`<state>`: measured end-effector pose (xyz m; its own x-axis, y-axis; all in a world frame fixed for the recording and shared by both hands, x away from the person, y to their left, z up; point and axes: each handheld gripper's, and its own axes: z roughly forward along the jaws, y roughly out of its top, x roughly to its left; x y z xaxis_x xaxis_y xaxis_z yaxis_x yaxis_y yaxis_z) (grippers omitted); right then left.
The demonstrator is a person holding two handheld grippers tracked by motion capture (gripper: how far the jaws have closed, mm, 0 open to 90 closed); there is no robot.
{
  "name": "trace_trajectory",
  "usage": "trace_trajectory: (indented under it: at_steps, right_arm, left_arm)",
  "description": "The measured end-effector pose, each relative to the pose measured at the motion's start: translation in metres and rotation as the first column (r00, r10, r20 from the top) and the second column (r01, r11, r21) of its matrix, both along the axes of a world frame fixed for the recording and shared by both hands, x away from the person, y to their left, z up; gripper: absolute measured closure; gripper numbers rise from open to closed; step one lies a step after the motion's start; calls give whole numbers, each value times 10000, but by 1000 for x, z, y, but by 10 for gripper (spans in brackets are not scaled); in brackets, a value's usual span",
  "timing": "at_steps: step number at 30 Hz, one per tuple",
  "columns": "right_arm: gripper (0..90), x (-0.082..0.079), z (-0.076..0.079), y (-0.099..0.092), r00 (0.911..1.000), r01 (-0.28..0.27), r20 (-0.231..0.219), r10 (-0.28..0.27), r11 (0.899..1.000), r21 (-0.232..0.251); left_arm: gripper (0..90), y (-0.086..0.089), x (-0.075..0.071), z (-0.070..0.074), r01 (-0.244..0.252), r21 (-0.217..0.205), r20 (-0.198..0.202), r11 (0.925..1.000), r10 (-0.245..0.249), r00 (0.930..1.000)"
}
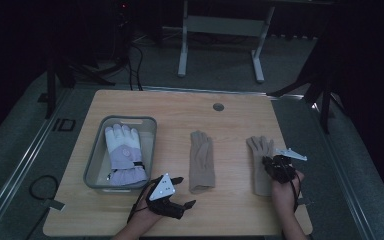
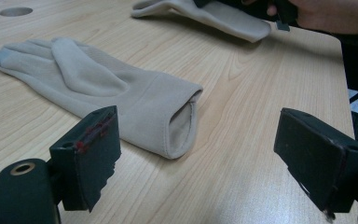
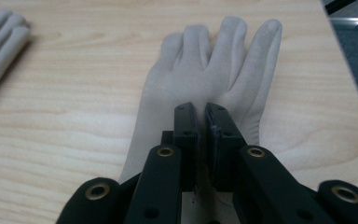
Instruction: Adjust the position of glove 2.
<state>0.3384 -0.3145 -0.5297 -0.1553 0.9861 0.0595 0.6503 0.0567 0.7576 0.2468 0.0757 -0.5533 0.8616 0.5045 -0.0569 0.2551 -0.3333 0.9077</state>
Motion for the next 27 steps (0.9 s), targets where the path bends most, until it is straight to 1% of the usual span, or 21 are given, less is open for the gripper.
trace_trajectory:
  at_steps: [2,4,7,9,11,13,14,15,16,17,18,19,20,21,23,25,26,27]
  right_arm:
    - [824,1,-6,0,9997,-144,-218,143,9999,-63]
    - [801,2,-12,1,9987,-312,-419,302,9992,-244]
    - [755,4,-19,1,9974,-503,-533,481,9979,-406]
    - [724,5,-18,0,9967,-618,-546,598,9974,-363]
    - [674,5,-15,-3,9938,-1001,-509,985,9946,-291]
    - [665,5,-14,-4,9930,-1092,-491,1075,9934,-338]
    - [597,5,-10,-10,9831,-1809,-328,1801,9833,-216]
    - [594,5,-9,-12,9777,-2092,-267,2084,9773,-343]
    - [592,5,-9,-13,9727,-2315,-298,2303,9716,-494]
    - [585,5,-9,-15,9679,-2504,-357,2488,9667,-529]
    - [585,5,-9,-15,9679,-2504,-357,2488,9667,-529]
    - [580,4,-9,-17,9645,-2623,-451,2601,9635,-529]
    - [572,4,-10,-18,9588,-2816,-550,2786,9577,-589]
    - [571,3,-11,-19,9559,-2914,-578,2880,9545,-627]
    - [571,2,-13,-21,9542,-2958,-629,2923,9536,-563]
    - [574,1,-19,-22,9525,-3015,-676,2969,9507,-721]
    - [597,0,-22,-22,9530,-3023,-450,2997,9507,-691]
    - [622,-2,-23,-23,9551,-2962,-297,2948,9527,-676]
  left_arm:
    - [143,-1,0,0,13,35,2,10000,-13,10000]
    - [144,-1,0,0,35,38,-1,10000,-35,10000]
    - [143,-2,0,-1,34,53,-7,10000,-34,10000]
    - [143,-2,0,-1,26,52,-17,10000,-26,10000]
    - [143,-1,0,-1,30,43,-10,10000,-30,10000]
    - [143,-1,0,-1,10,15,-14,10000,-10,10000]
    - [143,-1,0,-1,2,21,-19,10000,-2,10000]
    - [143,-1,0,-1,-2,34,-7,10000,2,10000]
    - [143,-1,0,-1,7,31,1,10000,-7,10000]
    - [143,-1,0,-1,8,21,-8,10000,-8,10000]
    - [143,-1,0,-1,8,21,-8,10000,-8,10000]
    - [143,-1,0,-1,19,39,-4,10000,-19,10000]
    - [143,-1,0,-1,38,34,6,10000,-38,10000]
    - [143,-1,0,-1,35,32,12,10000,-35,10000]
    - [143,-1,0,-1,13,60,23,10000,-13,10000]
    - [143,-1,1,-1,3,39,-3,10000,-3,10000]
    - [143,-1,1,-1,1,58,8,10000,-1,10000]
    - [143,-1,0,-1,8,73,9,10000,-8,10000]
